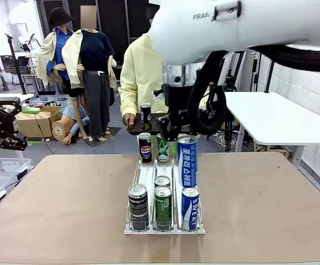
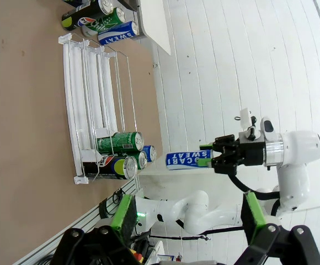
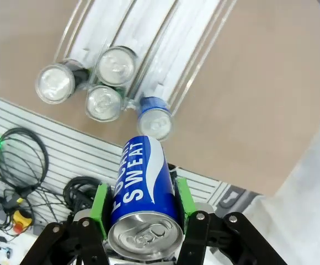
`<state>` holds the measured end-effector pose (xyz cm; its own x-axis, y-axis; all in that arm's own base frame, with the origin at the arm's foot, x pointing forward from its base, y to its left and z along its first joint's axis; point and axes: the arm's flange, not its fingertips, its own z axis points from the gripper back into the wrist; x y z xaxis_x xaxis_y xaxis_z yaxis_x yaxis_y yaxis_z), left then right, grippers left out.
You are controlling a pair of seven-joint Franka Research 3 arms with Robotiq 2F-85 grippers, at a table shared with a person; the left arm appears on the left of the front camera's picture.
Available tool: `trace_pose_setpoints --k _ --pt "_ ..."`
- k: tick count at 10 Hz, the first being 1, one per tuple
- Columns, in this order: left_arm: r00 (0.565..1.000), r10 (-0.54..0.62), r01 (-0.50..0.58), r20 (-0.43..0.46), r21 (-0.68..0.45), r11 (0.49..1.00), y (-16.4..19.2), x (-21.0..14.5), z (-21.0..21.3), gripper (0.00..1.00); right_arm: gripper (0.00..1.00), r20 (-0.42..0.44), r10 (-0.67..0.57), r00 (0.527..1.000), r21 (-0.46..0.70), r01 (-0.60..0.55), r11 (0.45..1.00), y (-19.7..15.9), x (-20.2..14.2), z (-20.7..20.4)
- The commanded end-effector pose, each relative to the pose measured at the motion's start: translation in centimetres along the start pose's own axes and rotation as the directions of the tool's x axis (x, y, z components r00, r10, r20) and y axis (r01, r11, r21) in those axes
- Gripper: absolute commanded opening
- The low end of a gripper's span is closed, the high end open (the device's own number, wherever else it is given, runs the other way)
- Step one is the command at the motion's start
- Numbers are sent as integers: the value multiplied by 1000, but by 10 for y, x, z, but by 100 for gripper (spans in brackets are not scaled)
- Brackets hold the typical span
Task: Retrieve and hand over the desired beverage to the person.
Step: Pick up another can of the same type that the person held from the Automatic Can Dispenser.
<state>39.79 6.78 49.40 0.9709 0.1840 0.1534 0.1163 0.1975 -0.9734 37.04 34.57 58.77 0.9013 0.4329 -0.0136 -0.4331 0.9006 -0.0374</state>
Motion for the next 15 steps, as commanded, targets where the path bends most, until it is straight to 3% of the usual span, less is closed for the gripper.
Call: trace_pose_setpoints --k 1,4,8,12,15 --pt "1000 -4 4 6 -9 1000 -2 -2 1 100 0 17 -53 998 -4 53 999 -42 -12 13" --pt "1000 -4 4 6 -9 1000 -2 -2 1 100 0 37 -102 994 53 100 994 -123 -29 36" --pt "1000 -4 4 6 -9 1000 -2 -2 1 100 0 46 -192 980 153 183 971 -233 -64 20" --pt "1000 -4 4 6 -9 1000 -2 -2 1 100 0 54 -201 978 141 192 971 -251 -87 25" --pt "1000 -4 4 6 -9 1000 -2 -2 1 100 0 34 -214 976 143 207 968 -260 -78 21"
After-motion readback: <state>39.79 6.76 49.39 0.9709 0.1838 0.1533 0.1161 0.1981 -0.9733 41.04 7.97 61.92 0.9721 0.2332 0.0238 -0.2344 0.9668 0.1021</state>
